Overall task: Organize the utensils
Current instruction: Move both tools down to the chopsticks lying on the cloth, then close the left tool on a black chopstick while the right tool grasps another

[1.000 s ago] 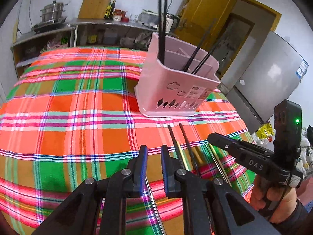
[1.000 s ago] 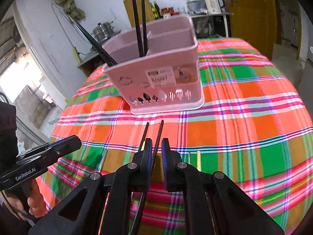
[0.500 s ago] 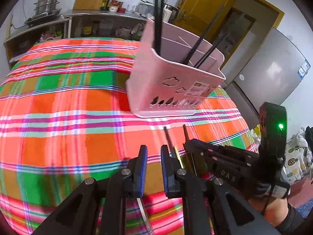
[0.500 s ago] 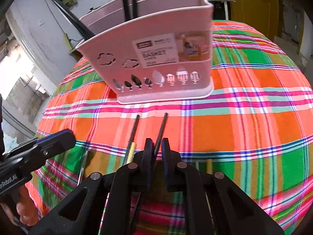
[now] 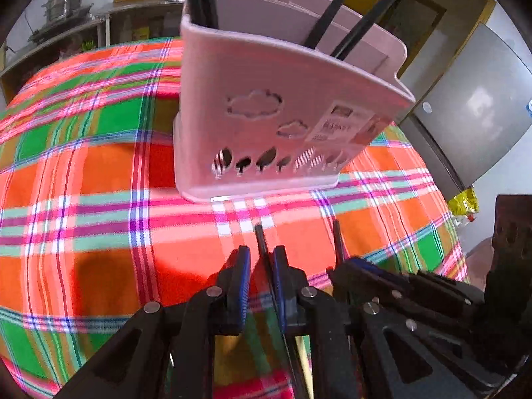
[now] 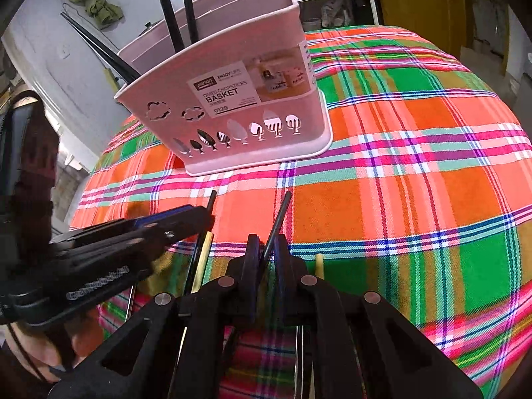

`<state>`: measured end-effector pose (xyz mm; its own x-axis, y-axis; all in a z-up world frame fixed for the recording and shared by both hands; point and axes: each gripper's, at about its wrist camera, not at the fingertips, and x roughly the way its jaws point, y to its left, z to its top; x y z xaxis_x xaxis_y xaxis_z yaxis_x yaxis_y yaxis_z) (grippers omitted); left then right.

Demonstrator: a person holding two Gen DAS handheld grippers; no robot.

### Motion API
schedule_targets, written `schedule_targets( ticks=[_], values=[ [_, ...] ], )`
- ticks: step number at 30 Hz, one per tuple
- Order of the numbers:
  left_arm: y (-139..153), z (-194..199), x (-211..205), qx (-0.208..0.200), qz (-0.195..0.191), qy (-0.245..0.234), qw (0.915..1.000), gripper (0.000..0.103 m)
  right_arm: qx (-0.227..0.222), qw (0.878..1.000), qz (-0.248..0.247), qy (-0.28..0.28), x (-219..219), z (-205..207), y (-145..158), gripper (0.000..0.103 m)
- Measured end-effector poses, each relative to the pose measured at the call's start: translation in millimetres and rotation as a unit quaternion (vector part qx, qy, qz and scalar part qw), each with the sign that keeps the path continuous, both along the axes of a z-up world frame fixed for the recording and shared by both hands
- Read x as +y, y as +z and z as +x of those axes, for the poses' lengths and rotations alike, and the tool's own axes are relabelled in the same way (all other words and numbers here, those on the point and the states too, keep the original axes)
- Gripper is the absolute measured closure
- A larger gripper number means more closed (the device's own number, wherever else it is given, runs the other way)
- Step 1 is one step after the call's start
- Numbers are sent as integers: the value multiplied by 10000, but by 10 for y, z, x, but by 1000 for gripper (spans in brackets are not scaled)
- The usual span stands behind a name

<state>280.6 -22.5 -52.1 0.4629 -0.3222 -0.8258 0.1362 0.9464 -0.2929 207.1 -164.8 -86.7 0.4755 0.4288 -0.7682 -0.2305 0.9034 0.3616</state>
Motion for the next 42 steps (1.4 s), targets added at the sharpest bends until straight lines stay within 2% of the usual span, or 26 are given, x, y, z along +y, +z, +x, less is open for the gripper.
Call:
schedule_targets(
  ticks=[5, 10, 14, 24, 28, 33, 35, 39, 42],
  values=[
    [-5, -28, 9, -84, 278, -11, 9996, 95, 13, 10000, -18, 43, 16, 1, 3, 94],
    [-1, -129, 206, -74, 336, 147, 9993, 95, 38, 10000, -23, 26, 59, 18, -3, 94],
    [-10, -179, 350, 73, 152, 278, 9995, 95, 79, 9999, -101, 3, 67, 18, 8, 94],
    [-9, -217, 416, 499, -172, 537, 9972, 92, 178, 9983, -557, -2, 294, 147, 73, 94],
    [-26, -233, 373, 420, -117, 575, 9974, 92, 156, 9976, -679, 11, 380, 177, 70, 94],
    [-2, -245, 236, 291, 270, 470, 9981, 92, 120, 9973, -724, 14, 436, 175, 53, 94],
    [2, -234, 211, 245, 353, 451, 9981, 95, 86, 9971, -754, 42, 469, 180, 51, 94],
    [34, -196, 223, 274, 257, 454, 9983, 98, 151, 9982, -559, 134, 491, 189, 65, 95],
    [184, -228, 273, 116, 54, 452, 9989, 99, -22, 9987, -472, 170, 541, 148, 182, 96]
  ],
)
